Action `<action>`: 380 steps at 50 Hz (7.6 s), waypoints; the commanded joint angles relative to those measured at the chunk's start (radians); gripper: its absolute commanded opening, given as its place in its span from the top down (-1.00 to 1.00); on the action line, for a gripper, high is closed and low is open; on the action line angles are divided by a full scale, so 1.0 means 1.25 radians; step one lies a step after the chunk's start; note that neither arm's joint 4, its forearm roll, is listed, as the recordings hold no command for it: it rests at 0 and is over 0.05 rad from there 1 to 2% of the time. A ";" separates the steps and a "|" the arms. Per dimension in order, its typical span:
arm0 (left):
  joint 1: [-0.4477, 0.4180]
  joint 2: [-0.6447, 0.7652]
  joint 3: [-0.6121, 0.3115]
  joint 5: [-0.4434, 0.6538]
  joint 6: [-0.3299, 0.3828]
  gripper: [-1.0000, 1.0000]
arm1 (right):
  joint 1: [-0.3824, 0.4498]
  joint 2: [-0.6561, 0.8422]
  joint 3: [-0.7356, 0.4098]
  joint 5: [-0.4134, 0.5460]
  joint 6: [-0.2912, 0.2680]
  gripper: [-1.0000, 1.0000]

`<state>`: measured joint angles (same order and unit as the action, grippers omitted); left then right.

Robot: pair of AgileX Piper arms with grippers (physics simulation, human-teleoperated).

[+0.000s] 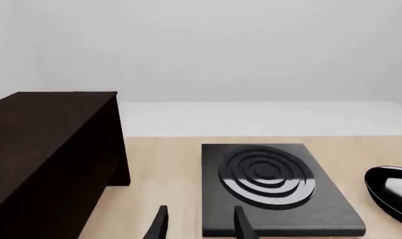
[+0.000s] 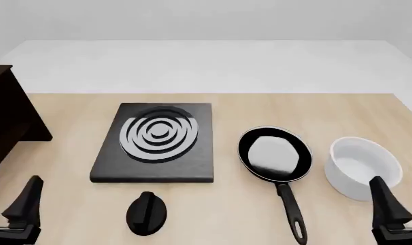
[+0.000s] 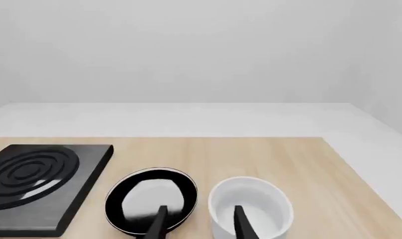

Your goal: Put the frying pan under the cabinet shelf.

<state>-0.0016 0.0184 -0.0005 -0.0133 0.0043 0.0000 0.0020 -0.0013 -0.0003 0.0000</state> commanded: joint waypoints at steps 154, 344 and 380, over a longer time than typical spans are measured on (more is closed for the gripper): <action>-0.865 1.328 -0.249 -0.851 0.936 -1.00 | 0.000 0.004 -0.002 0.000 0.000 -1.00; -0.930 1.826 -0.832 -0.568 1.041 -1.00 | 0.003 0.003 0.000 -0.002 0.000 -1.00; -0.929 1.885 -0.910 -0.538 1.049 -1.00 | 0.003 0.002 0.000 -0.001 0.000 -1.00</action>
<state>-1.1533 2.2195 -1.0959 -0.6944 1.2745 0.0034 0.0043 -0.0015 -0.0012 0.0000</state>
